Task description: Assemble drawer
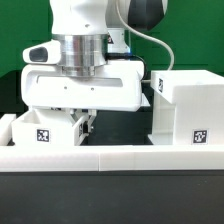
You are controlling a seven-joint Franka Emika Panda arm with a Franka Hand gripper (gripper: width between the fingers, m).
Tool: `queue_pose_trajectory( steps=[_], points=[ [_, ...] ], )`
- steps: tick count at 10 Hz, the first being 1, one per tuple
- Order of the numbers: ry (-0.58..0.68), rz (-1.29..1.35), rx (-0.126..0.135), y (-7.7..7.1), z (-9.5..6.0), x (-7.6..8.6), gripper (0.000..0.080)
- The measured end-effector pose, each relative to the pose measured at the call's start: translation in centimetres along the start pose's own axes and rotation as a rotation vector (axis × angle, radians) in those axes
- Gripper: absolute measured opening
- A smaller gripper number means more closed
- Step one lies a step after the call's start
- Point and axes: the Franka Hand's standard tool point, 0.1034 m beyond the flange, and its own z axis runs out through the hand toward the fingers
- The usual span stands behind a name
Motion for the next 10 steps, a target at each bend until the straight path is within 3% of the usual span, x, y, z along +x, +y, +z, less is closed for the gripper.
queue_pose_trajectory(
  steps=[4,6,8,10],
  points=[
    [-0.013,-0.214,0.003,-0.4,-1.1,-0.9,0.0041],
    [-0.029,-0.293,0.004,0.0,-0.7,-1.9,0.0041],
    [-0.029,-0.295,0.004,0.0,-0.7,-1.9,0.0041],
    [-0.030,-0.462,0.003,-0.1,-0.7,-1.9,0.0041]
  ],
)
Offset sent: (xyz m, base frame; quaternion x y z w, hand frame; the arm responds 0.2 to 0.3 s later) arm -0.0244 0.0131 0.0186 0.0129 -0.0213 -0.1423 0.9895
